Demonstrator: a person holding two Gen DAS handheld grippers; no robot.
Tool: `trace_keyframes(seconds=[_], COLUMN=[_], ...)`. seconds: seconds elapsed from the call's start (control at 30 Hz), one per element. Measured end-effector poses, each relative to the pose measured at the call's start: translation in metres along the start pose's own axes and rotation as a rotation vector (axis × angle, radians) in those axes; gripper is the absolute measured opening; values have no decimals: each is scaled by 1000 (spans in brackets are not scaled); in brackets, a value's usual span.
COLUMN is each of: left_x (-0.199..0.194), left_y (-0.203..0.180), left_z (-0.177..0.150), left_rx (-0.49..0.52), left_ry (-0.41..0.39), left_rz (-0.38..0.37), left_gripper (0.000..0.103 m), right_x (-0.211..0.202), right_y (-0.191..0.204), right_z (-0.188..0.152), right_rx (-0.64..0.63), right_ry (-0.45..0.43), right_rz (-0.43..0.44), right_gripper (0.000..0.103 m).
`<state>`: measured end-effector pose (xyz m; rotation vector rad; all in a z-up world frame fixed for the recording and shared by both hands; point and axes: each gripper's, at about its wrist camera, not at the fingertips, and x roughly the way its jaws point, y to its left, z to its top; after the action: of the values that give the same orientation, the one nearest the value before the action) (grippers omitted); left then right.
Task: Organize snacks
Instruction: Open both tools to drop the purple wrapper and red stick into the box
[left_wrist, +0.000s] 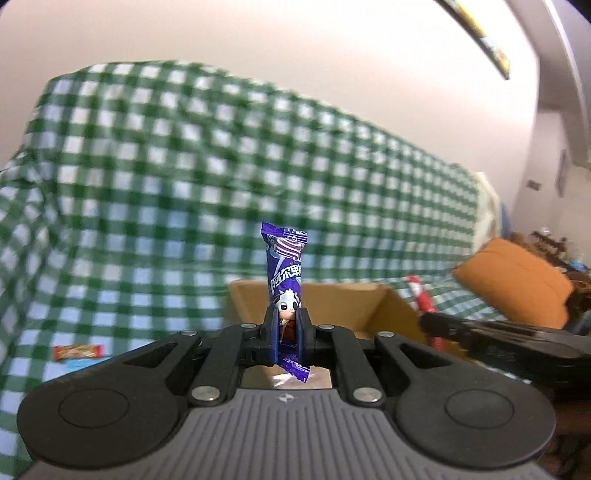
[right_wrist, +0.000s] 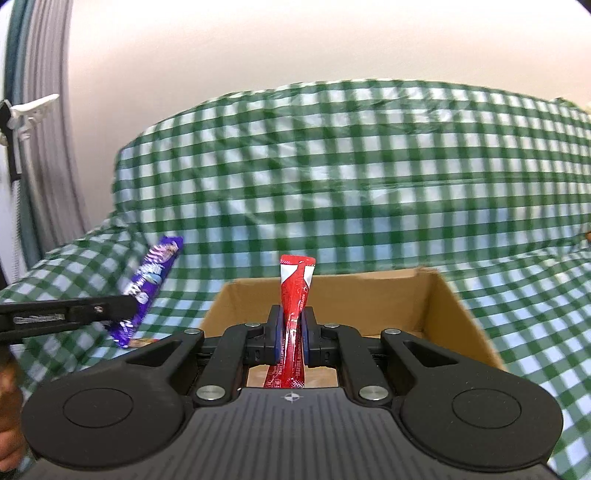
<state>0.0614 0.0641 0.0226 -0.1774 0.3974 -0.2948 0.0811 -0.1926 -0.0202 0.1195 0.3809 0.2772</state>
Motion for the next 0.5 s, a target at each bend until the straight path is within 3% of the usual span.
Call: trace_keyframes(seconds=[0.17,0.33,0.37,0.4,0.43,0.47,0.5], left_x=[5,8,9,10,11,12,14], left_y=[-32,-56,-59,-62,-63,-62,-60], left_z=[-7,-16,-18,-19,-21,-21,-21], left_rx=[61,110,115,127,133,126,109], left_ry=[-4,13,28,30,30,32,36], left_rz=[-92,-196,-213,-200,-184,-181,-179], left_gripper=[10,11,16,28,36,39,39], right_x=[1,3,3,4,5,5,4], right_y=[-12,-24,-25,-26,-27,-28,-29], right_z=[-3,-5,-5,-5,-5,-5,-5], right_rx=[-7,11,12,15,19,24,37], right_ry=[13,20,21,21,24,22,14], right_rz=[-120,-162,-165,-177,-191,-207,-218], right_gripper=[11,13,16,16,28,48,54])
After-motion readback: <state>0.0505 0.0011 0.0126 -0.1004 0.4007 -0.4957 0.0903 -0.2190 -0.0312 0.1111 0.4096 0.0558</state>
